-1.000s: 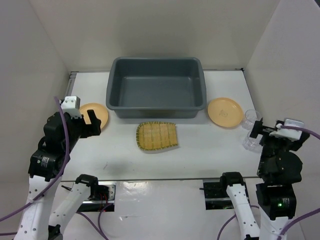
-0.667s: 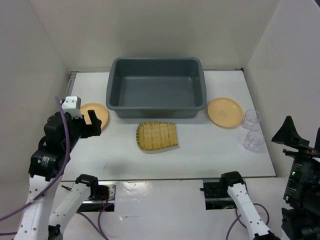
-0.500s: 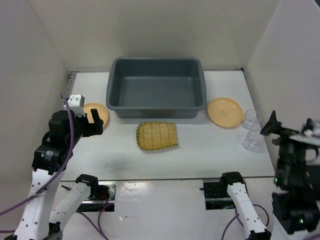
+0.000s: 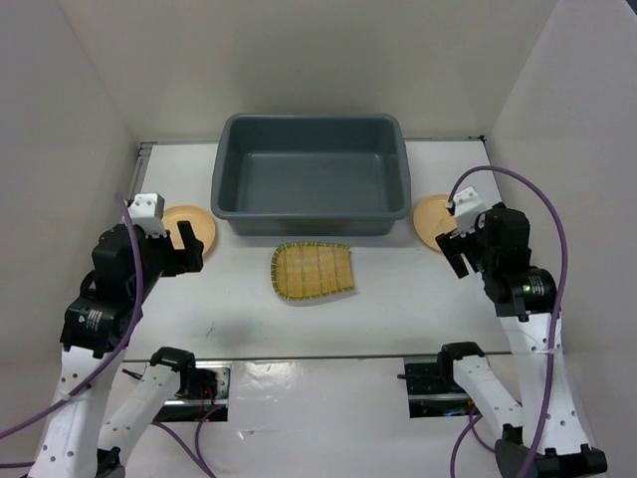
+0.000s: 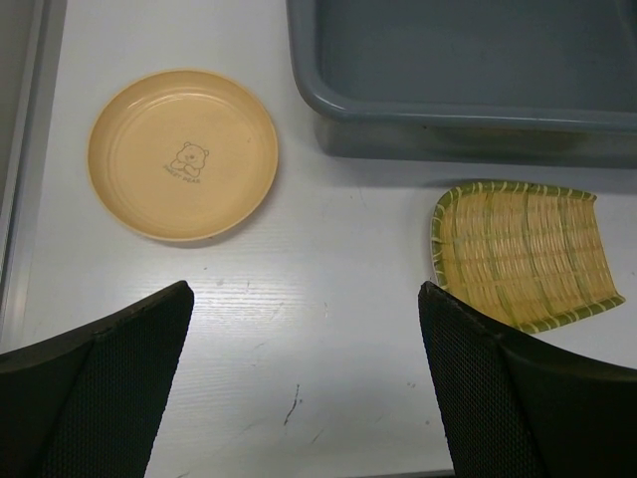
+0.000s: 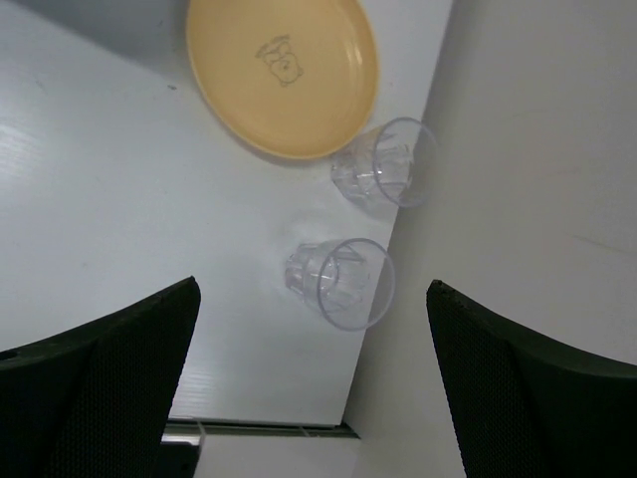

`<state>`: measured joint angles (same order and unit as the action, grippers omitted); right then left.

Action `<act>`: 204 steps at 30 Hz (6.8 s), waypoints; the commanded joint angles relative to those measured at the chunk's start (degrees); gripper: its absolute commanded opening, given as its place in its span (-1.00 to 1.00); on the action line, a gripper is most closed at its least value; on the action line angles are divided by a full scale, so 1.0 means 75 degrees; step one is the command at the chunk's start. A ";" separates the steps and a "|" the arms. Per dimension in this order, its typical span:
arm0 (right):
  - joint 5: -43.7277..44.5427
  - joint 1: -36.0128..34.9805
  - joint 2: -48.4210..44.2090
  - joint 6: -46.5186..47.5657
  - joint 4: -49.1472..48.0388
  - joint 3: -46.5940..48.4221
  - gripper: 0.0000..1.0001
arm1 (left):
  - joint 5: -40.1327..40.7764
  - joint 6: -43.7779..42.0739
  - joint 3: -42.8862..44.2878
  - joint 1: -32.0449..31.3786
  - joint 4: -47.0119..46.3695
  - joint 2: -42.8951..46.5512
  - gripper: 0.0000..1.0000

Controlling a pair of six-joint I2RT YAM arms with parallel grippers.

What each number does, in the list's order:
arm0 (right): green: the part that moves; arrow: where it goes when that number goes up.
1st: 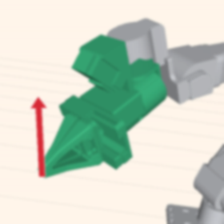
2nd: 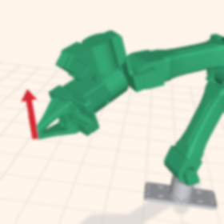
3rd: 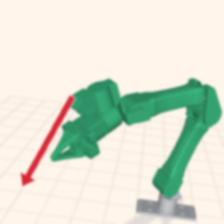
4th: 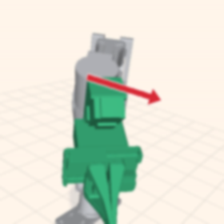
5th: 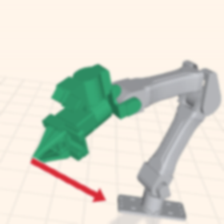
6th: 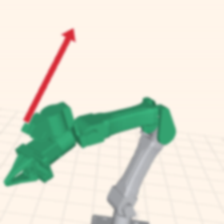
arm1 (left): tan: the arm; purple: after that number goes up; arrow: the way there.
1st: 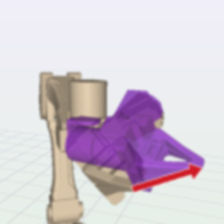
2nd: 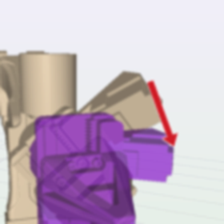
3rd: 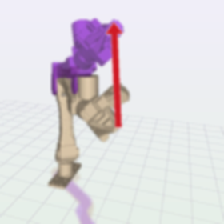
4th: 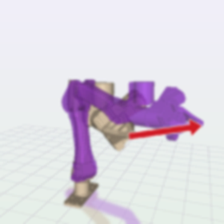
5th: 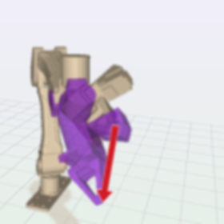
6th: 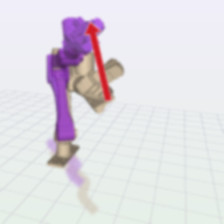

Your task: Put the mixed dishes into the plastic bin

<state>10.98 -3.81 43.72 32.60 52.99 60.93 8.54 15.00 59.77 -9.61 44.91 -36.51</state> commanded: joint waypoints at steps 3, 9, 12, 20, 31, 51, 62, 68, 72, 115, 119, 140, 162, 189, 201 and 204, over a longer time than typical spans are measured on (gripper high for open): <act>-0.1158 0.0040 0.0567 0.1265 -0.0315 -0.0681 0.98 | 0.0092 -0.0032 0.0011 0.0039 -0.0269 -0.0029 1.00; -0.2084 0.0508 0.2488 0.1946 -0.0853 -0.0670 0.98 | -0.0072 -0.0032 0.0011 0.0039 -0.0269 -0.0557 1.00; -0.2389 0.0626 0.3273 0.2134 -0.1146 -0.0507 0.98 | -0.0072 -0.0032 0.0011 0.0039 -0.0338 -0.0733 1.00; -0.3199 0.1831 0.5407 0.2649 -0.1394 0.0068 0.92 | 0.0010 -0.0032 0.0011 0.0039 -0.0339 -0.0815 1.00; -0.3374 0.1985 0.6908 0.2790 -0.2167 -0.0131 0.87 | 0.0081 -0.0032 0.0011 0.0039 -0.0339 -0.1261 1.00; -0.3515 0.2208 0.7051 0.3493 -0.1313 0.0209 -1.00 | 0.0081 -0.0032 0.0011 0.0039 -0.0339 -0.1718 1.00; -0.3668 0.1634 0.4284 0.3553 -0.0796 0.0852 -1.00 | 0.0081 -0.0032 -0.0059 0.0039 -0.0409 -0.1577 1.00; -0.3738 0.0932 0.3885 0.2288 -0.0972 0.2736 -1.00 | 0.0081 -0.0032 -0.0059 0.0039 -0.0409 -0.1331 1.00; -0.3004 -0.0878 0.4317 0.1643 -0.0656 0.4668 -1.00 | 0.0081 -0.0032 -0.0059 0.0039 -0.0409 -0.1331 1.00; -0.1958 -0.3019 1.5264 -0.0162 0.2919 1.4551 -0.61 | 0.0081 -0.0032 -0.0059 0.0039 -0.0409 -0.1987 1.00; -0.2038 -0.3019 1.5113 -0.0327 0.2919 1.5335 0.12 | 0.0081 -0.0032 -0.0059 0.0039 -0.0409 -0.1987 1.00; -0.0828 -0.2300 0.5435 -0.1757 0.2299 0.8908 0.98 | -0.2685 0.1445 0.0879 0.3542 -0.0385 -0.5806 1.00; -0.0376 -0.0464 0.0264 -0.2037 -0.0337 0.0291 0.98 | -0.1982 0.2005 -0.0351 0.5171 -0.0773 -0.6169 1.00; 0.1641 -0.0276 -0.1271 -0.2390 -0.3807 -0.2627 0.98 | -0.0353 0.3016 0.0785 0.4821 -0.0748 -0.9263 0.90; 0.1711 -0.0429 -0.1424 -0.2390 -0.3808 -0.2698 0.98 | 0.0314 0.3283 0.1381 0.4820 -0.0153 -0.8588 -1.00; 0.1711 -0.0511 -0.1424 -0.2390 -0.3808 -0.2698 0.98 | 0.0245 0.3646 0.2434 0.4820 0.0304 -0.8188 -1.00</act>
<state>22.72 -6.76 33.54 15.64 27.83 40.80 5.72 39.40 71.85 26.46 42.52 -102.35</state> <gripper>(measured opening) 0.990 0.018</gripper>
